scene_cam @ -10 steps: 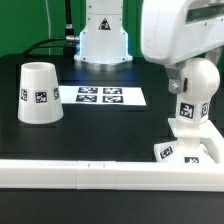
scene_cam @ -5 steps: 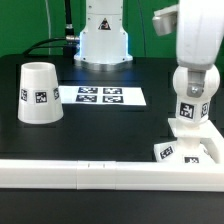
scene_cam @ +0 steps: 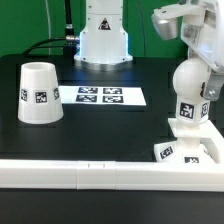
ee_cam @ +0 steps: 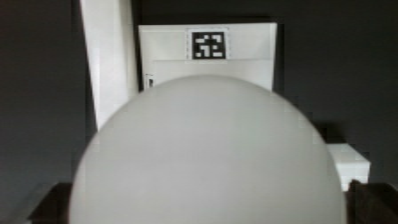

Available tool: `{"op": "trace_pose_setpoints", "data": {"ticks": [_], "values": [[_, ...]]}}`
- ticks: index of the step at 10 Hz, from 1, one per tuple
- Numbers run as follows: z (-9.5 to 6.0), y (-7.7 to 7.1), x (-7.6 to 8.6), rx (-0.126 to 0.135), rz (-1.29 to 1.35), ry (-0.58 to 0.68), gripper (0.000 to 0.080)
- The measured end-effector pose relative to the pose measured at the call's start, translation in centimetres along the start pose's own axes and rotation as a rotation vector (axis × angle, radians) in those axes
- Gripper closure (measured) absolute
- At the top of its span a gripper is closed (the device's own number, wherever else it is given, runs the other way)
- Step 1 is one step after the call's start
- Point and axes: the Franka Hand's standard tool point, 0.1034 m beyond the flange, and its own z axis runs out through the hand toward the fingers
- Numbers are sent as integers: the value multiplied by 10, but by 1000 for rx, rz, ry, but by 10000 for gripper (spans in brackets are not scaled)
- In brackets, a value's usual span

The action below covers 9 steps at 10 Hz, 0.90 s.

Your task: Assemble lamp

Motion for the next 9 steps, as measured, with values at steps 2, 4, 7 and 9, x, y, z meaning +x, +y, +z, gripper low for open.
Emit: {"op": "trace_pose_setpoints", "data": {"ticks": [2,4,7,9], "values": [[2,0,-3,3,-2,-1,109],[2,0,-3,3,-1,-1,225],[2,0,-3,3,16,-1,225],[2,0,-4,6,158,3,225]]}}
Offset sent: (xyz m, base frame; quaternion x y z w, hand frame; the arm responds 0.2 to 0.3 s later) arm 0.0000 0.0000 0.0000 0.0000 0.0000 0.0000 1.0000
